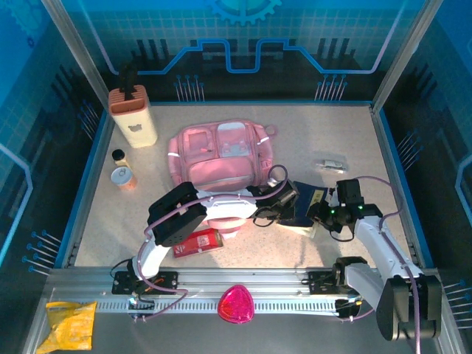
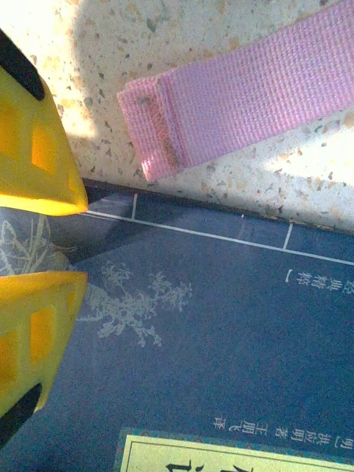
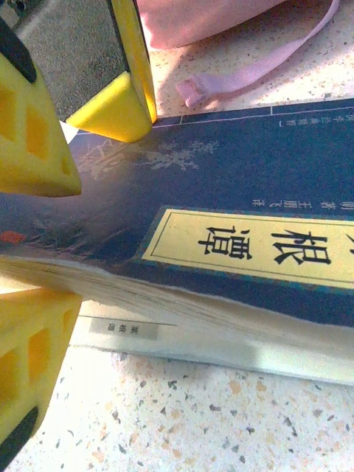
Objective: Pack books, pencil case, and school supplies into a backpack
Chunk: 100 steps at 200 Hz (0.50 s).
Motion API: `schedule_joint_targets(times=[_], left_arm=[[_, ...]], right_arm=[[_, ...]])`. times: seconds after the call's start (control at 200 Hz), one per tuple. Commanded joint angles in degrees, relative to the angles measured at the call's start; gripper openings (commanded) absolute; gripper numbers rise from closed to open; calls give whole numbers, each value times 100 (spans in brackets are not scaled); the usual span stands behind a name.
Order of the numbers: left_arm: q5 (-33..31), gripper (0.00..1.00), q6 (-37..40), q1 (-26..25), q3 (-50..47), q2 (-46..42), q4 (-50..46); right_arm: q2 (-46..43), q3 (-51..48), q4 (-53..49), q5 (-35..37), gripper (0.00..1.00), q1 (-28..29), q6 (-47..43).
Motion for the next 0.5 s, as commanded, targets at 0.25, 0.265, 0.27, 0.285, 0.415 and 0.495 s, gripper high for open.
schedule_joint_targets(times=[0.25, 0.265, 0.27, 0.285, 0.415, 0.495], left_arm=[[-182, 28, -86, 7, -8, 262, -489], [-182, 28, -85, 7, -6, 262, -493], [-182, 28, -87, 7, -4, 262, -489], [-182, 28, -87, 3, 2, 261, -493], [-188, 28, -88, 7, 6, 261, -493], [-187, 28, -75, 7, 7, 249, -509]], right_arm=[[-185, 256, -374, -70, 32, 86, -178], [-181, 252, -378, -92, 31, 82, -174], [-177, 252, -380, -94, 31, 85, -173], [-168, 253, -372, -120, 31, 81, -173], [-78, 242, -339, -168, 27, 85, -197], [-65, 259, -379, -123, 24, 79, -221]])
